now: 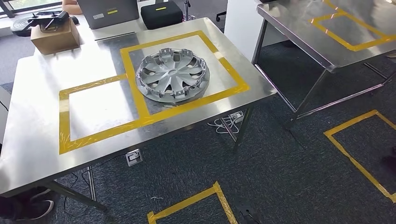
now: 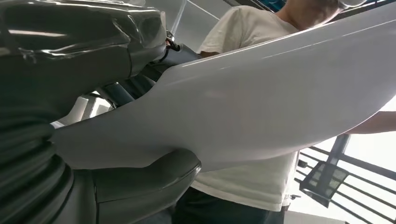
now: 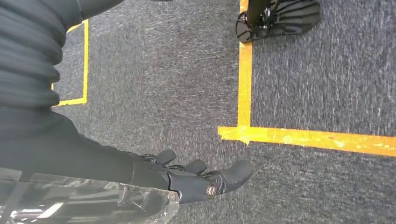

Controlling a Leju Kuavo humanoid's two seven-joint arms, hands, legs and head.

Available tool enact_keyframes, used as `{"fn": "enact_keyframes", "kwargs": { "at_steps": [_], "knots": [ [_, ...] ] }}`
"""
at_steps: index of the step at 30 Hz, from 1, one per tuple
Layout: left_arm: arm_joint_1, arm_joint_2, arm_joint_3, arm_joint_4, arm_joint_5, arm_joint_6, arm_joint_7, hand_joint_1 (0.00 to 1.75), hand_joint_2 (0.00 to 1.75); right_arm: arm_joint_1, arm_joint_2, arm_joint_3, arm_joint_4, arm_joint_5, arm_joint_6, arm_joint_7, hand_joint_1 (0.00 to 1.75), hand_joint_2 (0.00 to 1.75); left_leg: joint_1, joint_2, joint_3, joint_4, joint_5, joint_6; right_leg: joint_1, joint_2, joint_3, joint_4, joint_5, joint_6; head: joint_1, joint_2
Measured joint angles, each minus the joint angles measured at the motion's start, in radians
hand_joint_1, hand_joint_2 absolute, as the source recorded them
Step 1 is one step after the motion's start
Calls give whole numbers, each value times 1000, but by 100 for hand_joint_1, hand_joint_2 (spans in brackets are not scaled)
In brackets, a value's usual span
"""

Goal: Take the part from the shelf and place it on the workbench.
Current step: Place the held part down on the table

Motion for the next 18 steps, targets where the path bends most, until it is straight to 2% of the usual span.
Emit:
{"fn": "enact_keyframes", "kwargs": {
  "at_steps": [1, 2, 4, 6, 7, 8, 10, 11, 12, 13, 15, 16, 17, 18],
  "knots": [
    [-14, 8, -2, 16, -9, -19, 0, 175, 175, -2, 0, 2, 0, 0, 4, 2, 0, 175, -2, 0, 29, -57, 18, 5, 3, 0, -1, 1, 1, 2, 0, 0],
    [-26, 16, -4, 33, -17, -35, 0, 175, 175, -4, -1, 4, 0, 1, 6, 5, 0, 175, -4, 0, 44, -87, 25, 9, 5, 0, -3, 1, 3, 6, 0, 0],
    [-49, 31, -12, 69, -32, -58, -2, 175, 175, -6, -2, 7, 1, 4, 9, 10, 0, 175, -8, 0, 43, -96, 27, 18, 7, -1, -8, 0, 6, 16, 0, 0],
    [-76, 43, -27, 101, -46, -69, -9, 175, 175, -8, -4, 11, 1, 11, 10, 10, 0, 175, -5, 1, 42, -101, 34, 30, 5, -1, -21, 19, -4, 23, 0, 0],
    [-95, 46, -37, 115, -54, -74, -14, 175, 175, -12, -6, 13, 1, 16, 8, 8, 0, 175, -3, 1, 41, -105, 38, 36, 4, -1, -40, 56, -22, 22, 0, 0],
    [-115, 47, -50, 129, -63, -79, -19, 175, 175, -18, -8, 17, 0, 24, 5, 6, 0, 175, -2, 1, 39, -106, 42, 41, 3, -2, -72, 117, -49, 18, 1, 0],
    [-155, 44, -80, 158, -80, -95, -23, 175, 175, -38, -13, 26, -1, 40, 1, 8, 0, 175, -4, 1, 33, -106, 44, 46, 2, -2, -148, 268, -103, 15, 1, 0],
    [-169, 41, -96, 168, -86, -103, -18, 175, 175, -49, -15, 30, -2, 46, 1, 14, 0, 175, -6, 1, 32, -106, 45, 47, 2, -2, -173, 316, -115, 18, 1, 0],
    [-177, 39, -109, 175, -93, -110, -9, 175, 175, -57, -17, 33, -3, 53, 2, 21, 0, 175, -8, 1, 33, -106, 45, 47, 2, -2, -177, 323, -110, 24, 1, 0],
    [-180, 38, -118, 179, -97, -113, 3, 175, 175, -62, -20, 37, -4, 61, 3, 27, 0, 175, -9, 1, 34, -105, 44, 46, 2, -2, -159, 285, -90, 32, 1, 0],
    [-181, 37, -127, 181, -88, -109, 29, 175, 175, -66, -30, 47, -7, 79, 3, 35, 0, 175, -11, 1, 37, -102, 40, 41, 3, -3, -85, 130, -31, 43, 1, 0],
    [-184, 35, -125, 185, -64, -98, 42, 175, 175, -67, -35, 52, -7, 85, 2, 39, 0, 175, -14, 0, 36, -99, 38, 37, 4, -3, -53, 64, -8, 42, 1, 0],
    [-190, 32, -117, 195, -26, -79, 52, 175, 175, -67, -40, 55, -7, 89, 2, 44, 0, 175, -16, -1, 33, -97, 36, 34, 6, -3, -34, 24, 5, 38, 0, 0],
    [-202, 27, -105, 214, 23, -53, 56, 175, 175, -69, -44, 57, -7, 90, 2, 48, 0, 175, -17, -1, 31, -95, 36, 30, 8, -3, -28, 10, 9, 31, 0, 0]
  ]
}}
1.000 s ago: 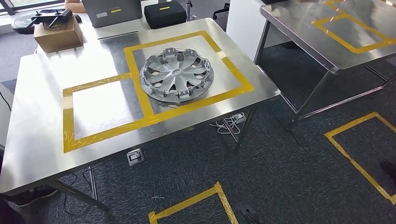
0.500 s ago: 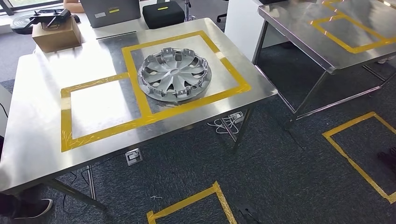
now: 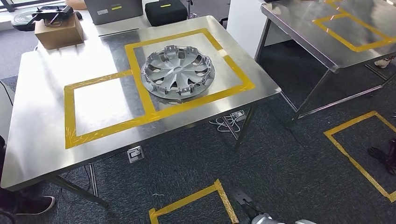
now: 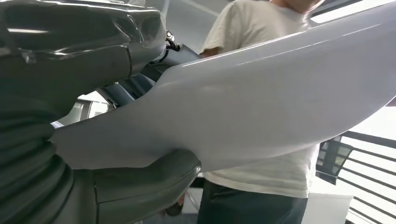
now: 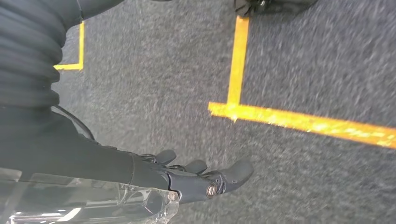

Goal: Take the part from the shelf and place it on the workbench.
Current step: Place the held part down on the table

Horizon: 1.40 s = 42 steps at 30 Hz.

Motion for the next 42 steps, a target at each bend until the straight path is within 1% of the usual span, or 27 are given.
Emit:
{"fn": "enact_keyframes", "kwargs": {
  "at_steps": [2, 4, 7, 8, 9, 10, 12, 13, 15, 18, 20, 22, 23, 24, 25, 27, 29, 30, 32, 34, 35, 37, 38, 39, 40, 41, 42],
  "knots": [
    [-43, -9, 38, 64, 90, 74, -18, 175, 175, -4, -3, 1, -3, 1, 1, 6, 0, 175, 3, 0, -4, 3, -3, -8, 0, 0, 0, -2, 4, -12, 0, 0],
    [-106, -13, 67, 140, 111, 148, -60, 175, 175, -9, -2, -3, -11, -2, -5, 1, 0, 175, 8, 0, -25, 42, -30, -19, -4, 0, 3, -6, 6, -23, 0, 0],
    [-197, -14, 74, 249, 60, 189, -83, 175, 175, -20, 6, -16, -23, -6, -18, -6, 0, 175, 12, 1, -117, 234, -115, -34, -5, -2, 5, -8, 6, -31, -1, 0],
    [-218, -14, 73, 283, 43, 190, -84, 175, 175, -25, 11, -21, -26, -4, -20, -4, 0, 175, 14, 1, -145, 287, -127, -37, -5, -1, 5, -7, 6, -31, -1, 0],
    [-236, -14, 73, 315, 29, 191, -85, 175, 175, -29, 17, -26, -29, -2, -21, 0, 0, 175, 15, 1, -157, 306, -121, -38, -5, 1, 6, -7, 6, -31, -1, 0],
    [-252, -14, 72, 341, 19, 191, -87, 175, 175, -33, 22, -31, -31, 0, -21, 3, 0, 175, 16, 1, -150, 282, -95, -36, -5, 2, 8, -7, 6, -31, -1, 0],
    [-281, -15, 71, 376, 7, 192, -89, 175, 175, -39, 30, -37, -34, 2, -21, 6, 0, 175, 16, 0, -89, 146, -19, -29, -5, 5, 11, -7, 6, -30, 0, 0],
    [-295, -15, 70, 389, 4, 193, -89, 175, 175, -42, 33, -41, -35, 3, -22, 7, 0, 175, 14, 0, -58, 79, 8, -24, -2, 7, 10, -7, 6, -30, 0, 0],
    [-316, -15, 69, 411, 2, 195, -89, 175, 175, -47, 36, -46, -37, 3, -22, 7, 0, 175, 8, 0, -28, 12, 21, -15, 1, 8, 2, -5, 8, -25, 0, 0],
    [-325, -17, 68, 429, 1, 197, -89, 175, 175, -47, 39, -50, -37, 4, -22, 7, 0, 175, 10, 1, -24, 0, 22, -2, 2, 7, -10, 1, 6, -14, 0, 0],
    [-330, -20, 68, 437, 0, 197, -89, 175, 175, -48, 40, -53, -38, 4, -22, 7, 0, 175, 15, 2, -22, -6, 27, 7, 1, 5, -47, 75, -30, -14, 0, 0],
    [-333, -23, 67, 446, -1, 197, -89, 175, 175, -48, 40, -55, -38, 4, -22, 7, 0, 175, 13, 2, -24, -6, 27, 10, -1, 4, -120, 226, -88, -19, 0, 0],
    [-332, -24, 66, 451, -2, 197, -89, 175, 175, -47, 40, -55, -38, 4, -22, 7, 0, 175, 12, 2, -24, -5, 27, 10, -1, 4, -152, 291, -107, -18, 0, 0],
    [-332, -26, 66, 455, -4, 196, -89, 175, 175, -46, 41, -55, -38, 4, -22, 8, 0, 175, 12, 1, -24, -5, 27, 10, -1, 4, -168, 320, -111, -14, 0, 0],
    [-332, -28, 64, 459, -13, 192, -90, 175, 175, -46, 41, -56, -38, 6, -21, 8, 0, 175, 11, 1, -24, -4, 26, 10, -2, 4, -162, 304, -99, -6, 0, 0],
    [-332, -30, 53, 462, -56, 168, -97, 175, 175, -47, 40, -57, -38, 17, -17, 8, 0, 175, 11, -1, -23, -2, 25, 8, -2, 3, -96, 165, -43, 10, 0, 0],
    [-327, -34, 27, 461, -124, 125, -117, 175, 175, -50, 37, -58, -38, 39, -6, 15, 0, 175, 6, -5, -25, 2, 21, 2, -1, 1, -31, 35, 0, 8, 0, 0],
    [-320, -37, 9, 457, -154, 106, -130, 175, 175, -50, 35, -57, -38, 53, 2, 19, 0, 175, 4, -6, -26, 3, 20, -1, 1, 0, -17, 7, 8, 2, 0, 0],
    [-296, -43, -24, 442, -185, 83, -151, 175, 175, -53, 31, -56, -38, 77, 16, 26, 0, 175, 3, -6, -26, 3, 19, -8, 1, 1, -12, 0, 10, -11, 0, 0],
    [-275, -49, -49, 423, -188, 71, -171, 175, 175, -58, 26, -56, -38, 96, 25, 27, 0, 175, 7, -5, -37, 24, 0, -18, -4, 3, -9, -4, 13, -22, 0, 0],
    [-271, -50, -59, 416, -187, 65, -183, 175, 175, -60, 24, -56, -39, 105, 28, 26, 0, 175, 8, -4, -55, 63, -25, -23, -7, 4, -7, -6, 14, -27, 0, 0],
    [-267, -53, -82, 407, -185, 51, -207, 175, 175, -63, 20, -56, -39, 122, 34, 26, 0, 175, 11, -3, -119, 198, -90, -32, -7, 5, -5, -6, 14, -33, -1, 0],
    [-266, -56, -95, 403, -186, 44, -219, 175, 175, -64, 19, -56, -39, 131, 37, 26, 0, 175, 12, -3, -153, 265, -114, -36, -7, 5, -5, -6, 13, -34, -1, 0],
    [-266, -61, -109, 398, -189, 37, -232, 175, 175, -65, 18, -55, -40, 141, 39, 26, 0, 175, 14, -3, -175, 305, -120, -37, -7, 5, -5, -6, 12, -34, -1, 0],
    [-267, -66, -124, 393, -194, 28, -244, 175, 175, -67, 17, -54, -40, 150, 40, 27, 0, 175, 15, -3, -178, 305, -107, -37, -7, 5, -4, -6, 12, -34, -1, 0],
    [-272, -72, -139, 386, -199, 17, -255, 175, 175, -71, 17, -54, -41, 158, 43, 28, 0, 175, 15, -3, -159, 262, -75, -34, -7, 5, -2, -5, 12, -34, -1, 0],
    [-279, -78, -155, 380, -203, 5, -265, 175, 175, -76, 17, -53, -43, 165, 45, 30, 0, 175, 15, -3, -125, 190, -35, -30, -7, 5, 1, -6, 11, -33, -1, 0]
  ]
}}
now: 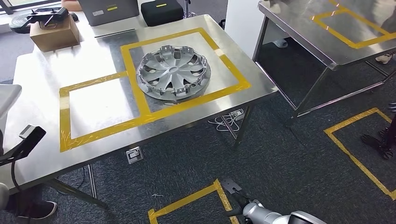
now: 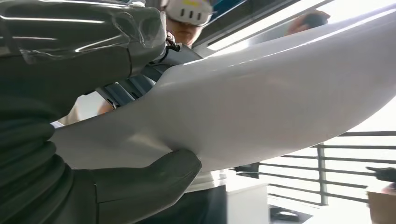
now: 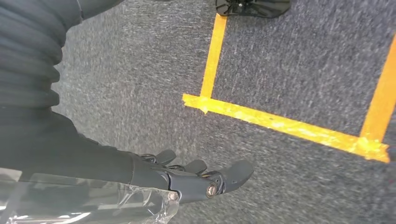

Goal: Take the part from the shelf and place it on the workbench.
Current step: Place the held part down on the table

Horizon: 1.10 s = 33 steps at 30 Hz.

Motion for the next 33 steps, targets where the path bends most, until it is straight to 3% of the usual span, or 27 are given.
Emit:
{"fn": "enact_keyframes", "kwargs": {
  "at_steps": [2, 3, 7, 9, 11, 12, 13, 14, 16, 18, 21, 23, 26, 27, 28, 29, 31, 33],
  "knots": [
    [-23, -14, -34, -10, -3, -23, -16, 175, 175, -10, 1, 0, -5, 12, 7, 2, 0, 175, -4, 0, 69, -134, 51, 12, 4, 0, 0, 1, -1, 3, 0, 0],
    [-35, -23, -50, -12, -1, -31, -22, 175, 175, -14, 1, 0, -8, 17, 10, 2, 0, 175, -7, -1, 88, -168, 58, 17, 7, 0, -2, 1, -1, 7, 0, 0],
    [-76, -63, -104, -19, 6, -52, -33, 175, 175, -20, 3, -4, -13, 32, 12, 3, 0, 175, -5, 0, 97, -192, 62, 35, 7, -1, -16, 14, -7, 24, 1, 0],
    [-100, -79, -132, -23, 0, -58, -35, 175, 175, -20, 2, -10, -15, 37, 11, 2, 0, 175, -1, 2, 99, -197, 68, 44, 4, -2, -62, 108, -51, 22, 1, 0],
    [-119, -90, -157, -23, -4, -65, -38, 175, 175, -16, 2, -17, -16, 41, 11, 1, 0, 175, -2, 2, 97, -197, 68, 46, 1, -2, -135, 261, -107, 20, 1, 0],
    [-125, -97, -169, -23, -4, -70, -42, 175, 175, -14, 2, -20, -16, 44, 11, 1, 0, 175, -2, 1, 97, -197, 68, 46, 0, -2, -160, 312, -120, 25, 1, 0],
    [-130, -105, -181, -23, -5, -75, -47, 175, 175, -12, 2, -23, -16, 46, 11, 0, 0, 175, -2, 1, 97, -196, 68, 45, -3, -2, -166, 322, -116, 34, 1, 0],
    [-137, -113, -194, -23, -6, -81, -53, 175, 175, -10, 1, -25, -16, 49, 11, -1, 0, 175, -2, 0, 97, -194, 68, 44, -6, -3, -151, 288, -98, 45, 1, 0],
    [-156, -135, -220, -23, -9, -94, -61, 175, 175, -10, -2, -32, -16, 55, 11, -4, 0, 175, -3, -3, 96, -189, 64, 39, -11, -7, -79, 138, -41, 65, 1, 0],
    [-179, -159, -246, -23, -5, -107, -67, 175, 175, -9, -3, -39, -16, 61, 9, -9, 0, 175, -7, -6, 94, -183, 59, 30, -12, -9, -26, 31, -7, 63, 1, 0],
    [-204, -192, -283, -23, 8, -117, -74, 175, 175, -8, -3, -50, -16, 67, 5, -14, 0, 175, -7, -7, 92, -183, 57, 20, -10, -7, -14, 11, 0, 42, 1, 0],
    [-219, -211, -305, -23, 18, -119, -78, 175, 175, -8, -3, -60, -19, 68, 2, -15, 0, 175, -4, -3, 74, -145, 29, 12, -13, -6, -11, 7, 2, 31, 0, 0],
    [-232, -228, -336, -23, 43, -138, -77, 175, 175, -8, -3, -77, -22, 77, 1, -16, 0, 175, -2, -1, -17, 49, -63, 2, -13, -5, -9, 5, 2, 21, 0, 0],
    [-231, -231, -344, -23, 55, -147, -76, 175, 175, -7, -2, -82, -22, 81, 2, -16, 0, 175, -2, -1, -44, 105, -79, 1, -12, -5, -9, 5, 2, 21, 0, 0],
    [-230, -232, -352, -23, 64, -155, -74, 175, 175, -6, -2, -86, -22, 86, 2, -16, 0, 175, -2, -1, -56, 124, -75, 4, -10, -3, -8, 5, 2, 20, 0, 0],
    [-229, -232, -358, -23, 68, -159, -72, 175, 175, -5, -1, -90, -22, 91, 4, -16, 0, 175, -3, -1, -47, 101, -52, 9, -8, -2, -6, 5, 2, 20, 0, 0],
    [-234, -229, -369, -23, 63, -158, -61, 175, 175, -3, 1, -98, -22, 104, 9, -14, 0, 175, -10, -1, 20, -37, 22, 30, -4, 1, -1, 4, 1, 20, 0, 0],
    [-244, -223, -379, -23, 53, -148, -47, 175, 175, -4, 5, -105, -22, 121, 14, -12, 0, 175, -19, 0, 80, -152, 59, 50, 1, 3, -2, 3, 1, 21, 0, 0]
  ]
}}
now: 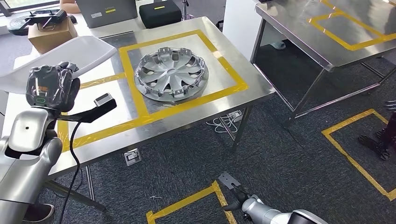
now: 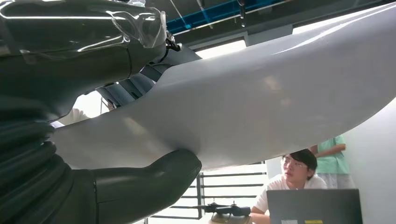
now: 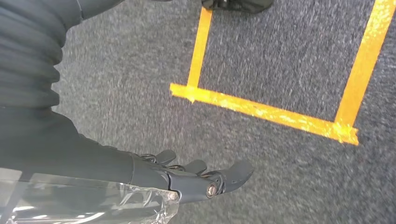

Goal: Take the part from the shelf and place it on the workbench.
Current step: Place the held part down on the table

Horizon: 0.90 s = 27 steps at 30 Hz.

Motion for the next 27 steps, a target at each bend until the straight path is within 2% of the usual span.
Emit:
{"fn": "enact_keyframes", "kwargs": {
  "at_steps": [1, 3, 5, 6, 8, 9, 10, 11, 12, 13, 14, 15, 16, 18, 20, 21, 23, 24, 25, 26, 27],
  "knots": [
    [-4, 4, -5, 0, -2, 6, 4, 175, 175, 0, 2, -4, 0, 8, 2, 1, 0, 175, -4, 0, 12, -23, 1, 5, 0, 0, -2, -1, 1, 2, 0, 0],
    [-9, 13, -13, 0, 7, 18, 0, 175, 175, 1, 3, -10, 0, 21, 8, 6, 0, 175, -3, 0, 17, -36, 1, 7, 0, -1, -8, -1, 3, 8, 0, 0],
    [-10, 19, -16, 0, 25, 26, -10, 175, 175, 2, 3, -15, 0, 29, 11, 10, 0, 175, 2, 1, 21, -48, 9, 9, 0, -2, -24, 26, -12, 10, 0, 0],
    [-11, 20, -17, 0, 29, 29, -14, 175, 175, 1, 3, -17, 0, 32, 12, 12, 0, 175, 5, 2, 23, -53, 13, 9, -1, -3, -45, 69, -32, 9, 1, 0],
    [-9, 21, -19, 0, 39, 34, -19, 175, 175, 1, 0, -23, 0, 35, 12, 15, 0, 175, 4, 2, 21, -53, 15, 11, -4, -4, -112, 211, -88, 6, 1, 0],
    [-5, 22, -20, 0, 50, 35, -20, 175, 175, 2, 0, -26, 0, 35, 11, 16, 0, 175, 4, 2, 20, -53, 15, 11, -6, -4, -144, 275, -108, 9, 1, 0],
    [-1, 22, -21, 0, 65, 35, -22, 175, 175, 4, 0, -29, 0, 36, 11, 17, 0, 175, 4, 1, 19, -52, 15, 10, -8, -4, -161, 308, -114, 16, 1, 0],
    [2, 22, -22, 0, 81, 35, -23, 175, 175, 5, -1, -33, 0, 37, 11, 17, 0, 175, 4, 1, 19, -50, 14, 9, -10, -4, -156, 296, -103, 26, 1, 0],
    [5, 22, -23, -1, 94, 35, -24, 175, 175, 6, -1, -38, 0, 38, 10, 17, 0, 175, 5, 0, 19, -47, 12, 6, -13, -5, -130, 242, -79, 38, 1, 0],
    [5, 21, -23, -3, 103, 35, -24, 175, 175, 6, -2, -43, 0, 40, 10, 17, 0, 175, 6, 0, 19, -43, 9, 2, -16, -8, -91, 162, -50, 49, 1, 0],
    [5, 21, -23, -5, 108, 35, -24, 175, 175, 6, -2, -47, 0, 41, 10, 17, 0, 175, 4, -1, 17, -39, 6, -3, -16, -8, -54, 90, -26, 53, 1, 0],
    [5, 21, -24, -8, 111, 35, -24, 175, 175, 7, -3, -51, 0, 42, 10, 16, 0, 175, 3, -2, 16, -35, 3, -8, -16, -9, -27, 38, -11, 50, 0, 0],
    [5, 21, -24, -9, 112, 36, -24, 175, 175, 8, -3, -53, 0, 42, 10, 16, 0, 175, 2, -2, 14, -34, 2, -12, -13, -8, -13, 12, -5, 42, 0, 0],
    [6, 22, -24, -11, 115, 39, -21, 175, 175, 10, -2, -59, 0, 43, 10, 16, 0, 175, 2, -2, 14, -35, 3, -19, -10, -6, -9, 8, -2, 24, 0, 0],
    [5, 23, -23, -14, 123, 46, -11, 175, 175, 11, -2, -66, 0, 44, 9, 16, 0, 175, 6, -2, 3, -15, -14, -28, -14, -5, -6, 2, -2, 10, 0, 0],
    [5, 24, -22, -15, 128, 49, -5, 175, 175, 12, -2, -70, 0, 45, 9, 16, 0, 175, 8, -1, -15, 23, -36, -33, -16, -5, -3, -1, -4, 1, 0, 0],
    [7, 26, -18, -16, 134, 50, 3, 175, 175, 16, -2, -76, 0, 45, 8, 15, 0, 175, 11, -1, -82, 155, -92, -42, -15, -4, 0, -3, -13, -16, 0, 0],
    [11, 27, -17, -16, 135, 50, 5, 175, 175, 19, -2, -78, 0, 46, 8, 15, 0, 175, 12, -1, -118, 223, -112, -44, -14, -4, 3, -3, -17, -20, 0, 0],
    [16, 28, -17, -16, 136, 49, 6, 175, 175, 23, -2, -81, 0, 47, 8, 15, 0, 175, 13, 0, -142, 263, -115, -45, -14, -4, 7, -3, -20, -21, 0, 0],
    [20, 29, -17, -16, 137, 48, 7, 175, 175, 26, -1, -84, 0, 48, 8, 15, 0, 175, 13, 0, -146, 263, -98, -42, -13, -4, 14, -3, -24, -21, 0, 0],
    [23, 31, -17, -16, 138, 48, 9, 175, 175, 29, -1, -86, 0, 49, 8, 15, 0, 175, 13, 0, -130, 223, -65, -37, -11, -4, 23, -3, -29, -19, 0, 0]
  ]
}}
